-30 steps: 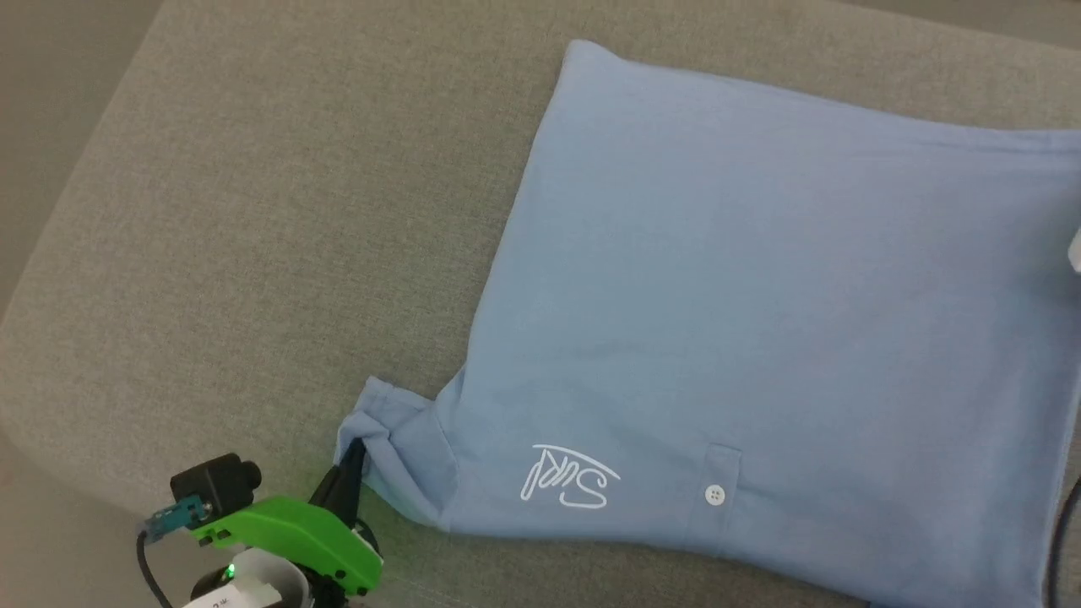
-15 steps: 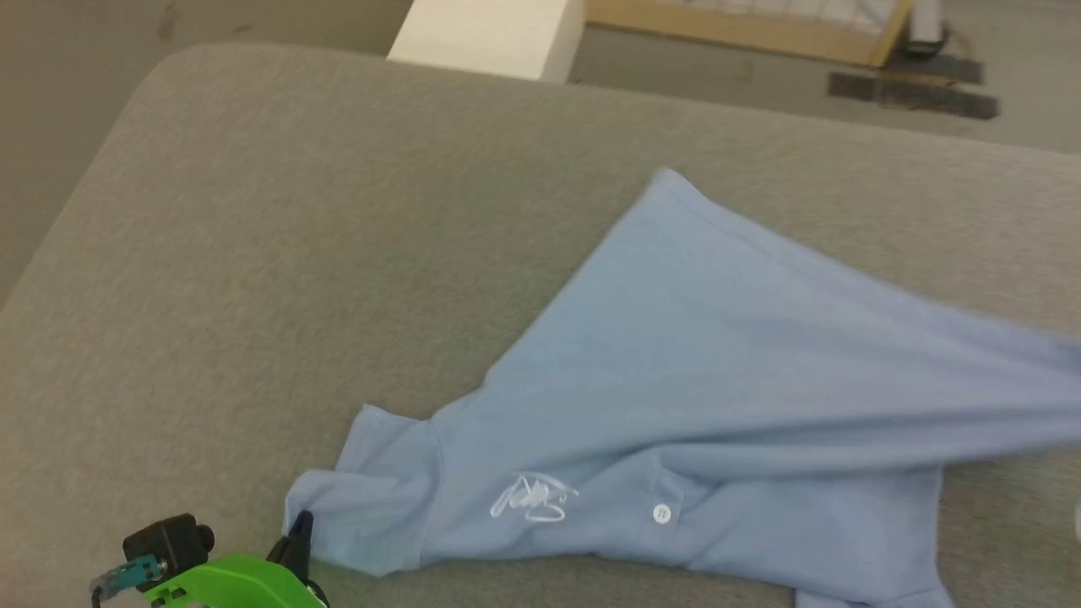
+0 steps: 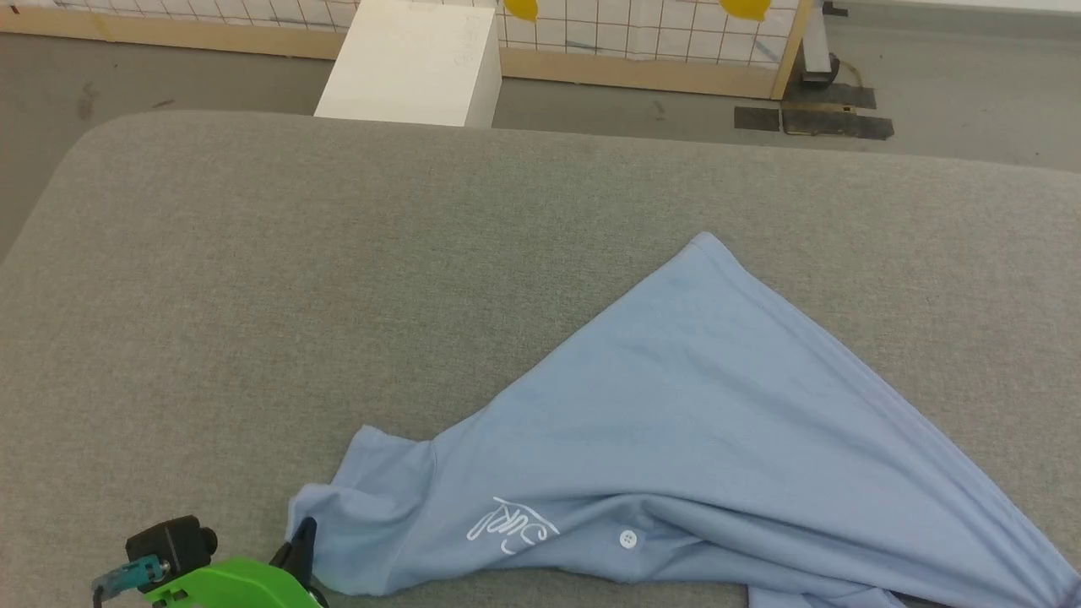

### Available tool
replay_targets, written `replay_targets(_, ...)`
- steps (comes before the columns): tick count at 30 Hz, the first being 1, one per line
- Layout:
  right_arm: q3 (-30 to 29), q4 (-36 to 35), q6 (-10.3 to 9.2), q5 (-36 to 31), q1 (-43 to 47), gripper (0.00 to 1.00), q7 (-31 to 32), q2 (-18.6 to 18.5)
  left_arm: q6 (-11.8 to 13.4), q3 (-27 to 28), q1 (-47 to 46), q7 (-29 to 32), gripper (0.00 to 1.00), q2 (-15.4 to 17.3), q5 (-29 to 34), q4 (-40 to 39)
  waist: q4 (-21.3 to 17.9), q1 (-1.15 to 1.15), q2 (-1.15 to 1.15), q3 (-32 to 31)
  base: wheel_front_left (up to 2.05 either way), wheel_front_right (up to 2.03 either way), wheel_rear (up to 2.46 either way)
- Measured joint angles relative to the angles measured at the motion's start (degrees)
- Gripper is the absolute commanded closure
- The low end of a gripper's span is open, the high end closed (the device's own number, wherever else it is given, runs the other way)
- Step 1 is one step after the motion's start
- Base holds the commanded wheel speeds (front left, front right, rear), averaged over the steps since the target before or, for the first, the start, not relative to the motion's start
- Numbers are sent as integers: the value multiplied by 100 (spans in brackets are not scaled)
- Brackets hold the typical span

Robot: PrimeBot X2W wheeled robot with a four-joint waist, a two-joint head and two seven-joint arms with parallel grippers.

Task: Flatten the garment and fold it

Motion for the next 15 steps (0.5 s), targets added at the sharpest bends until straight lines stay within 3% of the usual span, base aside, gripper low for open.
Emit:
replay_targets(1,11,-11,0,35,8,95,-4,0,0,-4,1,22,100,8,0,0,5,0,0,-3,0,0,0)
replay_targets(2,55,-40,-1,59,17,68,-48,-1,0,-5,2,24,100,14,0,-2,11,0,0,-5,0,0,0)
replay_targets(3,86,-76,-1,63,21,57,-133,-1,0,-7,2,42,100,21,0,-3,18,0,0,-8,0,0,0)
replay_targets(4,124,-141,-1,60,33,37,-300,9,0,-9,2,62,100,29,0,-4,31,0,0,-12,0,0,0)
replay_targets(5,160,-226,-1,45,31,5,-521,20,1,-13,1,64,100,32,0,-5,48,0,0,-14,0,0,0)
replay_targets(6,194,-312,-1,9,24,0,-759,20,12,-19,1,64,100,35,0,-7,68,0,0,-19,0,0,0)
replay_targets(10,494,-623,-1,-71,-215,0,-1844,16,18,-38,-1,74,100,48,0,-9,129,0,0,-26,0,0,0)
replay_targets(15,1440,-803,-1,-505,-1005,0,-3162,-12,23,-78,-19,114,100,43,-48,-18,214,0,0,44,0,0,0)
